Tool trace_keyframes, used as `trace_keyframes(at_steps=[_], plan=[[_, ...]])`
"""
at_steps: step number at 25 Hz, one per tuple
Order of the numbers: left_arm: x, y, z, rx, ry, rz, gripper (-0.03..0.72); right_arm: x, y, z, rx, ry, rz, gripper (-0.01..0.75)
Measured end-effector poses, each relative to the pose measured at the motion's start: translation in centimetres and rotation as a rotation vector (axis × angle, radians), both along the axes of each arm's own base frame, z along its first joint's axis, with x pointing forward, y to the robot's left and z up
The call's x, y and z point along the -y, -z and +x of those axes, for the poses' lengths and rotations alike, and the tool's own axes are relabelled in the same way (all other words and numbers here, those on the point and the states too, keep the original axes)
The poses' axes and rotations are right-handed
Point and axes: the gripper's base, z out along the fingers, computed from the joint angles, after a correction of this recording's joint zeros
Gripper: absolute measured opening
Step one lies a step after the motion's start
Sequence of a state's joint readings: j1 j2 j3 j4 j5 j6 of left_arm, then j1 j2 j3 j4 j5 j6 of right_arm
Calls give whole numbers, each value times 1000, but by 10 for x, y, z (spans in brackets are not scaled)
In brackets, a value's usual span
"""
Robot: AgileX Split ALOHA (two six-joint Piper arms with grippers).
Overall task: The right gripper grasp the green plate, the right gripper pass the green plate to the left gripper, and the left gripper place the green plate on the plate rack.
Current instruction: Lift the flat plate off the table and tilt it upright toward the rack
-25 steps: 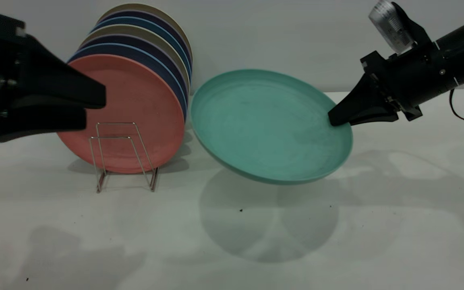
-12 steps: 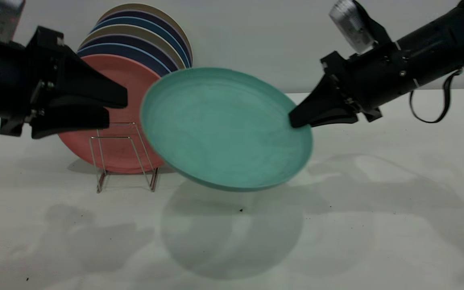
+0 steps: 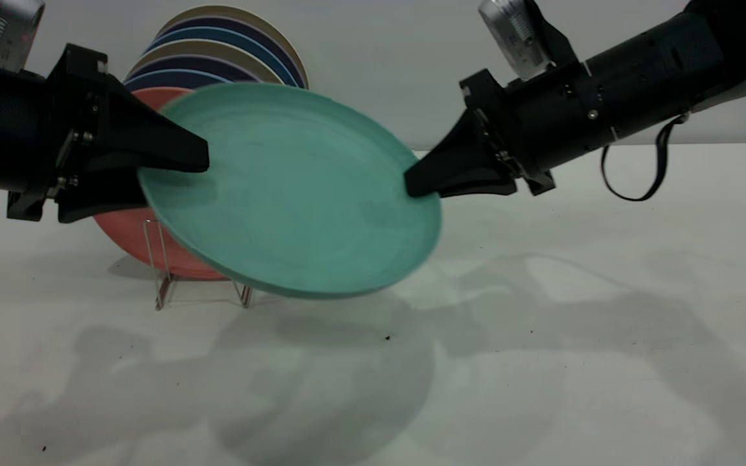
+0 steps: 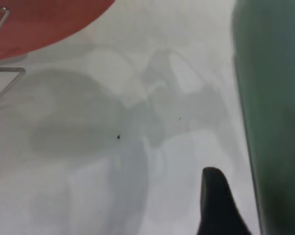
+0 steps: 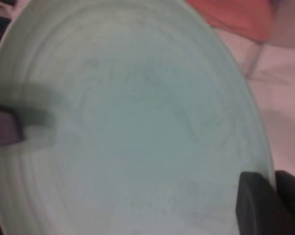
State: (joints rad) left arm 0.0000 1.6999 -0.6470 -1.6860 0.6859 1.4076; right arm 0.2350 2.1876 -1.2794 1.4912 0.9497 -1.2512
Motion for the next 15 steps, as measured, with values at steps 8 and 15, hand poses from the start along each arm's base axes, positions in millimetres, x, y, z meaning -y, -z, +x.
trace_keyframes(at_steps=[8,15], plan=[[-2,1,3,0,-39,10,134,-9,-7,-3,24,-28,83,91],[-7,5,5,81,-8,132,134,-3,-6,-2,44,-48,73,536]])
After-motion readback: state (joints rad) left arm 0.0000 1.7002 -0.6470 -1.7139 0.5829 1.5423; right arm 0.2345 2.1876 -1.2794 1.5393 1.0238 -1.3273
